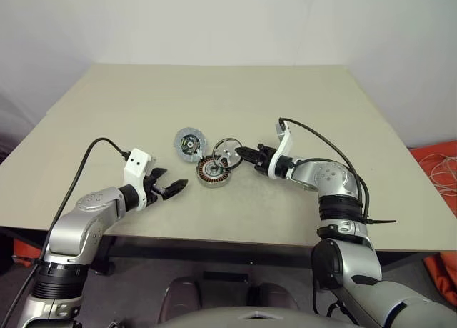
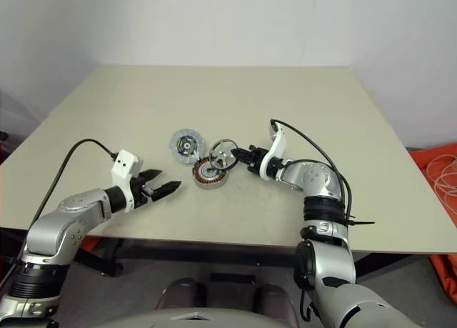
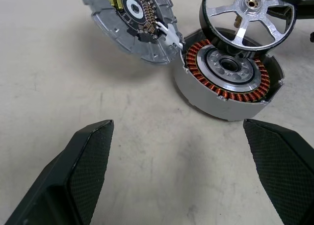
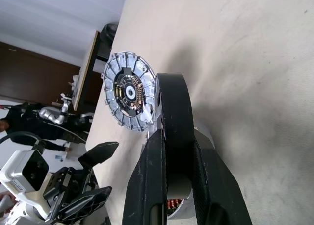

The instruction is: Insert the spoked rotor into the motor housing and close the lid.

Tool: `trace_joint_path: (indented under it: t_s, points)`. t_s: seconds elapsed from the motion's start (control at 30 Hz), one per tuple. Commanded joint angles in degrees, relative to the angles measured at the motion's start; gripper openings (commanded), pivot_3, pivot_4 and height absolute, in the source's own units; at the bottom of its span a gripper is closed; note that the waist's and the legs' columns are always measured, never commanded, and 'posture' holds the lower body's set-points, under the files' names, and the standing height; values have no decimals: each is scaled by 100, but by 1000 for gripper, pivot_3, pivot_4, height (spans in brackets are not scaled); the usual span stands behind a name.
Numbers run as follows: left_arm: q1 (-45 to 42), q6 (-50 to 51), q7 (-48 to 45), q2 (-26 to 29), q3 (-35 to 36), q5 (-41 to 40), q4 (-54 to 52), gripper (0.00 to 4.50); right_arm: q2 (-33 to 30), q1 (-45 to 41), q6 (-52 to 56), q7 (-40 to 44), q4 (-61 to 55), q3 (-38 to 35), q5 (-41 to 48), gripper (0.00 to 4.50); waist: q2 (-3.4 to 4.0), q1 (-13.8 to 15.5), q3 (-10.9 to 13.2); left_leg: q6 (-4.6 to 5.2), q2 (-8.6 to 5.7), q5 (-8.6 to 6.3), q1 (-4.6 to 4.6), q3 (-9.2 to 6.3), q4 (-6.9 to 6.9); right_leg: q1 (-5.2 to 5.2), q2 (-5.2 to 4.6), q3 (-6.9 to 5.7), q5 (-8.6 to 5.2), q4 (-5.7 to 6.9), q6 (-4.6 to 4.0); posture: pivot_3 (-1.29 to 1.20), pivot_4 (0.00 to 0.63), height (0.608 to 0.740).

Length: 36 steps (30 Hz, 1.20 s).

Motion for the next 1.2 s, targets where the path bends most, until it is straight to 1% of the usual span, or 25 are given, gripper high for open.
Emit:
trace_joint_path:
  t_s: [0.03,0.1,0.23,0.37,0.47,0.57,0.67,0.97,1.2]
  points:
    - [-124,-122,-51,50,23,20,-108,4500,-32,-67,-19,-173,27,-37,-29,371,0,1,0,0,0,0,0,0,0,0,0,0,0,0,0,0,0,740]
    - [-132,-121,-59,45,16,32,-101,4500,14,-164,61,-247,75,-201,114,371,0,1,0,0,0,0,-1,0,0,0,0,0,0,0,0,0,0,740]
    - [-132,-122,-76,39,1,49,-90,4500,223,-405,583,-441,-27,-678,704,371,1,1,1,-1,0,1,-6,0,0,-6,0,0,0,2,-1,0,0,740]
    - [-115,-118,-82,44,-5,63,-98,4500,382,-447,966,-579,-316,-728,928,371,1,-5,1,-1,0,0,-15,0,-1,-15,0,0,16,2,-28,0,0,740]
    - [-109,-117,-85,47,5,60,-98,4500,442,-426,1154,-655,-406,-746,1022,371,1,1,1,0,-1,0,-20,0,-2,-19,1,0,18,1,-32,0,0,740]
    - [-91,-120,-83,46,16,59,-102,4500,502,-336,1256,-720,-424,-655,976,371,1,7,1,0,-2,0,-20,0,-2,-17,0,0,16,-1,-29,0,0,740]
    - [-84,-124,-86,47,19,58,-106,4500,517,-267,1161,-698,-319,-519,829,371,1,6,1,-1,-1,0,-18,-1,-2,-17,0,0,0,0,-1,0,0,740]
    - [-71,-152,-83,69,46,73,-116,4500,496,-189,693,-555,39,-206,500,371,1,3,1,-2,-1,0,-19,-1,-2,-18,0,0,0,0,-1,0,0,740]
    - [-96,-177,-89,72,42,93,-86,4500,494,-118,722,-543,-59,-161,502,371,1,3,1,-2,-1,0,-19,0,-2,-17,0,0,0,0,-1,0,0,740]
